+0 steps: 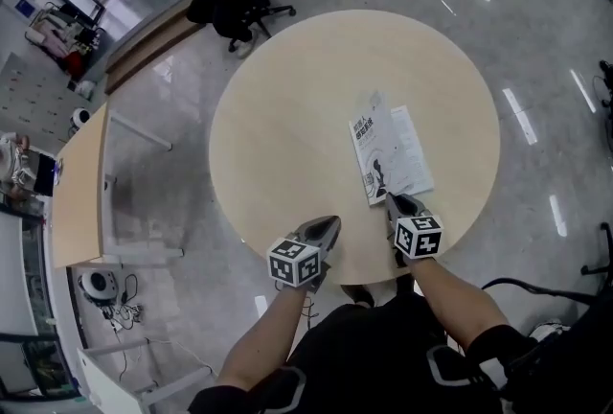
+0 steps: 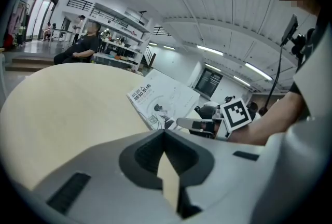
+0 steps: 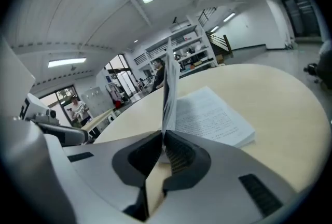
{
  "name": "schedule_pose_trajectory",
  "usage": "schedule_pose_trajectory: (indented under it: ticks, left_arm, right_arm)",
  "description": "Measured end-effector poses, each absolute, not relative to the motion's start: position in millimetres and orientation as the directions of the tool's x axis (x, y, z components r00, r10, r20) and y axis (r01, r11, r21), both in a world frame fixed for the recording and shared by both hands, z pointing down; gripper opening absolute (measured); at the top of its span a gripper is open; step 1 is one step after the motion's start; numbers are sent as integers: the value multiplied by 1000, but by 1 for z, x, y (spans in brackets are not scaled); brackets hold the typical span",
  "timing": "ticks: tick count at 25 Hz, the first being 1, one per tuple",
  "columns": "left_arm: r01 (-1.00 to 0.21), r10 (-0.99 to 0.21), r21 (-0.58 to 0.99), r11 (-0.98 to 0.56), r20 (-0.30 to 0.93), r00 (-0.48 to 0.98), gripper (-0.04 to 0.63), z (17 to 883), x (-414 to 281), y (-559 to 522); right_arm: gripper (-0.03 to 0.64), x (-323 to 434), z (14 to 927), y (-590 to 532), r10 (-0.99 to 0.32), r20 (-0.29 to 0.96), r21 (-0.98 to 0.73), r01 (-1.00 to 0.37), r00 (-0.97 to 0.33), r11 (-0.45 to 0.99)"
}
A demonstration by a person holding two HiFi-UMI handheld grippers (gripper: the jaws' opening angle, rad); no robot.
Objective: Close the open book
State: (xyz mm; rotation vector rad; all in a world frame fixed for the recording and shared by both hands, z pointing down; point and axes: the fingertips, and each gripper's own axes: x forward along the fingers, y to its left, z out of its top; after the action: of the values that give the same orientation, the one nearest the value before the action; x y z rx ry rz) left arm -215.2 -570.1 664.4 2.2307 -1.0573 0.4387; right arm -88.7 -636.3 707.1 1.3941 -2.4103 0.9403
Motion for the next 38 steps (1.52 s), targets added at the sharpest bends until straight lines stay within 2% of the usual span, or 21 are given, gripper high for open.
schedule_pose_trajectory:
  ticks: [6, 13, 17, 24, 27, 34, 38]
  left_arm:
    - [-770, -566, 405, -494, 522, 638, -11, 662, -205, -574]
    - [-778, -576, 402, -484, 523, 628, -11, 661, -204, -575]
    - [-784, -573, 380, -491, 536, 619, -11, 665, -201, -574]
    - [-774, -592, 398, -492, 499, 633, -11, 656, -192, -573]
    - [-780, -627, 408, -475, 464, 625, -11, 649, -198, -574]
    - [-808, -745, 368, -460, 335, 577, -11, 596, -218, -592]
    - [-816, -794, 341, -467, 243, 557, -11, 551, -219, -602]
  right_arm:
    - [40, -67, 730, -640, -685, 512, -592, -791, -519, 157]
    - [70, -58, 746, -641, -652, 560, -659, -752, -512, 25]
    - [87, -45, 753, -636, -626, 604, -632, -775, -493, 0]
    - [87, -20, 734, -635, -643, 593, -624, -782, -484, 14]
    - [87, -11, 714, -642, -667, 553, -605, -791, -499, 91]
    - [87, -9, 613, -659, -687, 404, -393, -792, -605, 466]
    - [75, -8, 559, -658, -692, 318, -297, -762, -648, 576]
